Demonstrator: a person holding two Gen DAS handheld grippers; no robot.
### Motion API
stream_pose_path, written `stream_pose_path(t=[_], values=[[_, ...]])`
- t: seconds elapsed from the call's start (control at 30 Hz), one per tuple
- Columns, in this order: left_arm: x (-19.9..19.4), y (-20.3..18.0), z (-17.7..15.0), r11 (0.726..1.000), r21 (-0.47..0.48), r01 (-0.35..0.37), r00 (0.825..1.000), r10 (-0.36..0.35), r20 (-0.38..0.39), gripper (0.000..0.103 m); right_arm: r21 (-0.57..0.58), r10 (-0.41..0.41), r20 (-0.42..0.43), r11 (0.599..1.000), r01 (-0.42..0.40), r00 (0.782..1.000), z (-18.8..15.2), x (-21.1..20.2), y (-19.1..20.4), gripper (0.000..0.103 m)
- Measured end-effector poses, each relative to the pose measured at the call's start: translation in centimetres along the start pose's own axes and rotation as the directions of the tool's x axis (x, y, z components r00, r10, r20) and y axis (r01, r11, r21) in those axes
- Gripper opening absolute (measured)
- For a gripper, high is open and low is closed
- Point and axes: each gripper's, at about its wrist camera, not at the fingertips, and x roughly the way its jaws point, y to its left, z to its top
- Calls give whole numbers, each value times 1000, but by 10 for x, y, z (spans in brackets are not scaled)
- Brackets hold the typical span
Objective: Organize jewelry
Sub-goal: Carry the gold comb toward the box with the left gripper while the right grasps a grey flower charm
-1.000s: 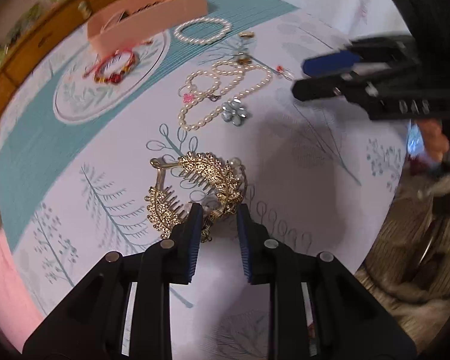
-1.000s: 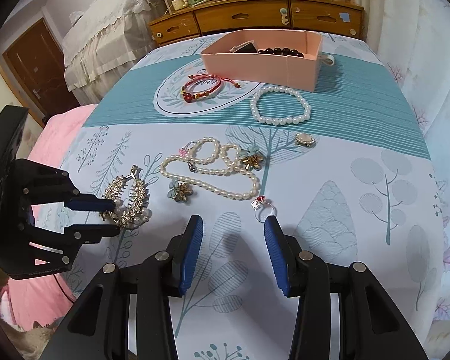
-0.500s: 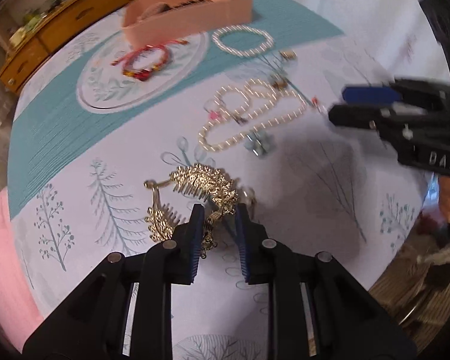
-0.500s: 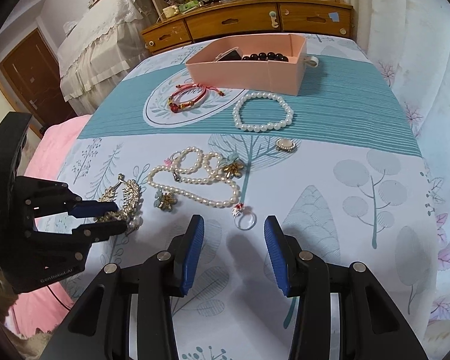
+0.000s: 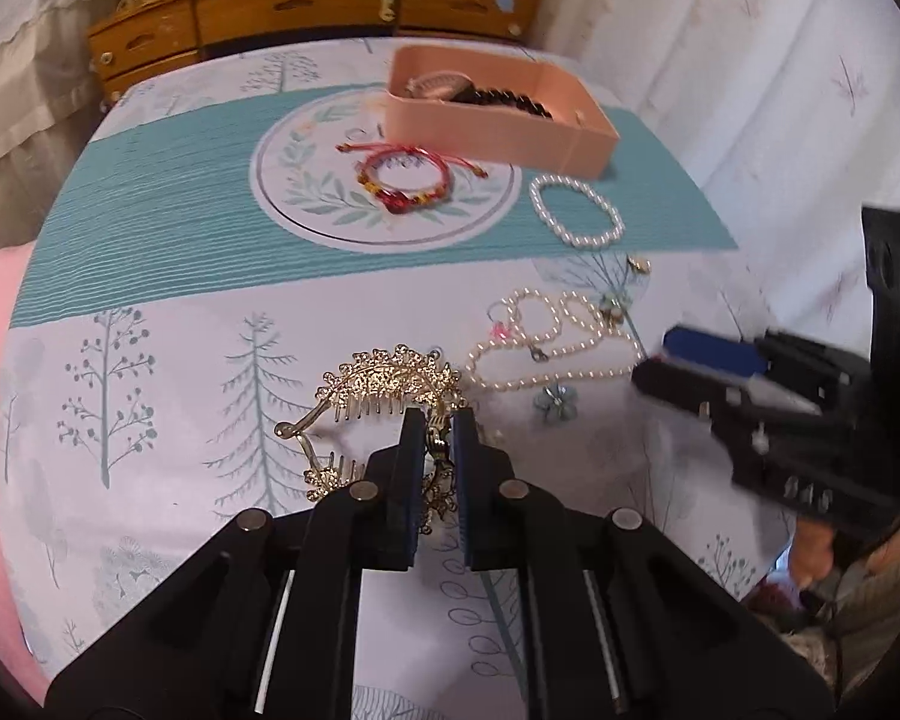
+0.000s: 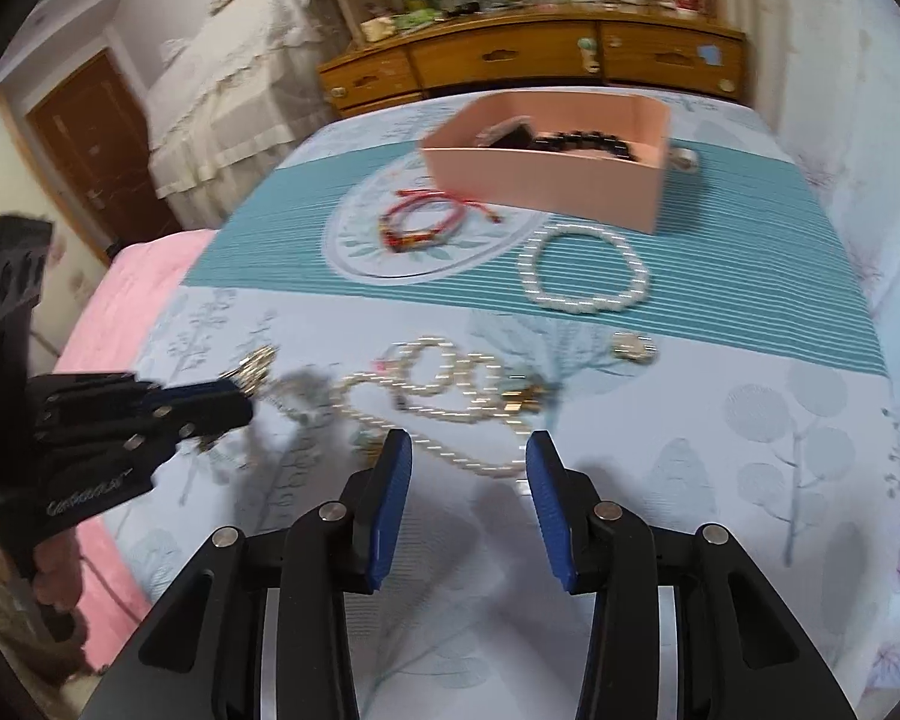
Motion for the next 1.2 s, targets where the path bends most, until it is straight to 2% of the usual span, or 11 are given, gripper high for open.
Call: stream_pose_path(t=[0.23,0.3,0.37,0.53,0.67,0.7,0.77,0.93,1.07,1.2], values=[[-11,5,-2,1000,-24,-5,999,6,42,7,-104,42,-29,994,-44,999,-4,12,33,40],[-14,7,-3,999,-34,-1,999,3,51,7,-125,47,-45,991,-52,998,-5,18,40,33],[-15,8,-4,999,-40,5,999,-3,51,7,-147,48,-58,988,-56,997,-5,25,47,29],[-15,10,-6,999,-43,15,999,-13,47,7,-191,8,-56,981,-18,998,-5,35,59,29],[-14,12,-7,998,-52,24,999,-22,47,7,-219,-42,-68,975,26,997,-7,43,62,21],[-14,13,-8,998,-55,26,999,-23,46,7,-226,-59,-58,973,44,997,-8,44,63,17],[-14,14,-7,998,-58,29,999,-26,45,7,-236,-72,-49,970,59,996,-9,43,63,15],[-18,13,-1,998,-60,34,998,-30,53,7,-202,-25,3,979,25,1000,-1,25,55,15],[-25,8,17,999,-30,27,996,-24,84,7,-152,-7,75,988,19,997,21,-2,37,15],[-32,-1,50,999,3,40,991,-40,128,7,-95,-12,141,995,26,990,53,-23,12,15]])
